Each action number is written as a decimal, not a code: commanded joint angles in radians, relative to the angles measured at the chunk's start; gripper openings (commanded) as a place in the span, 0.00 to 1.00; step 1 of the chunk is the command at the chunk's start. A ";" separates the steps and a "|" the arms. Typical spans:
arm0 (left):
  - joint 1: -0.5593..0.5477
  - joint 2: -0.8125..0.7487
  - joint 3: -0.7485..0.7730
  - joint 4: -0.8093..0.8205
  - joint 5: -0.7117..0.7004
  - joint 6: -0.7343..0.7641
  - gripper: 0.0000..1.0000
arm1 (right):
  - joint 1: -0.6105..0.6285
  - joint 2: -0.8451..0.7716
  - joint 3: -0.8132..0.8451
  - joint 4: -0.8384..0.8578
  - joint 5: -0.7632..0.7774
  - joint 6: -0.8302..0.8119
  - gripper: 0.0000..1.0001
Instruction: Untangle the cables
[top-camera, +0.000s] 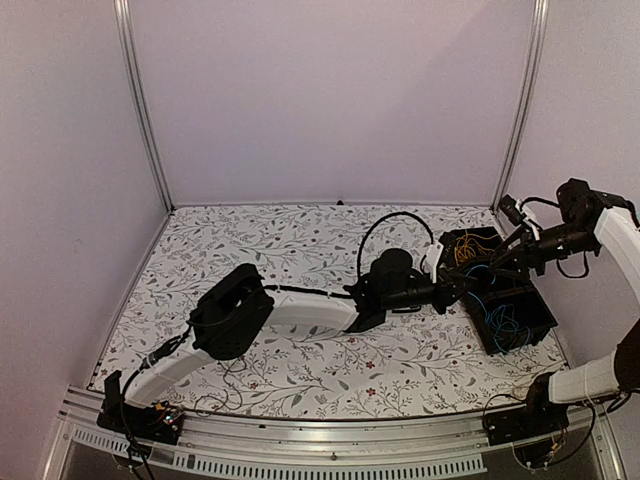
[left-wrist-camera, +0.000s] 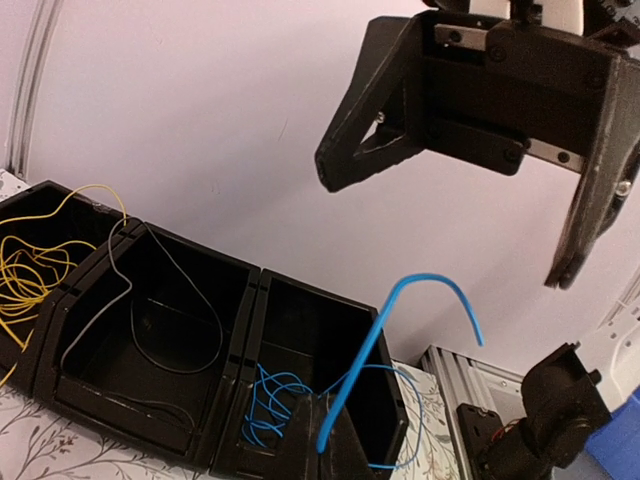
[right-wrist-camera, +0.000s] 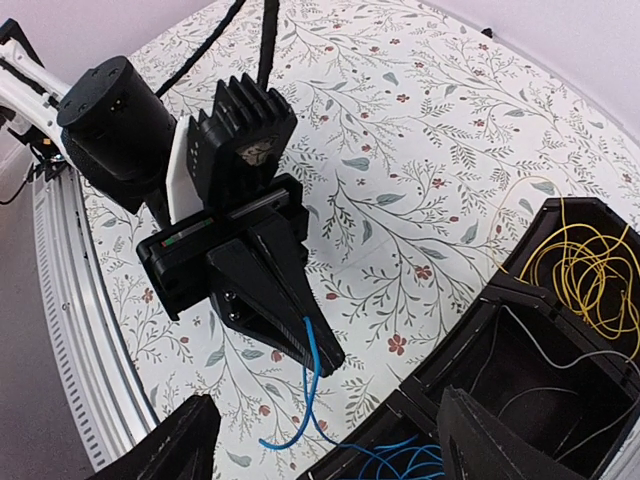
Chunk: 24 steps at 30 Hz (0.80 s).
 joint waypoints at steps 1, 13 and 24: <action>-0.002 0.006 0.004 0.006 0.014 0.020 0.00 | 0.041 0.046 0.016 0.043 -0.046 0.080 0.80; -0.007 -0.023 -0.032 0.013 0.022 0.058 0.00 | 0.063 0.127 0.034 -0.003 -0.020 0.096 0.38; -0.009 -0.032 -0.044 0.021 0.021 0.066 0.00 | 0.075 0.157 0.010 -0.047 -0.021 0.067 0.33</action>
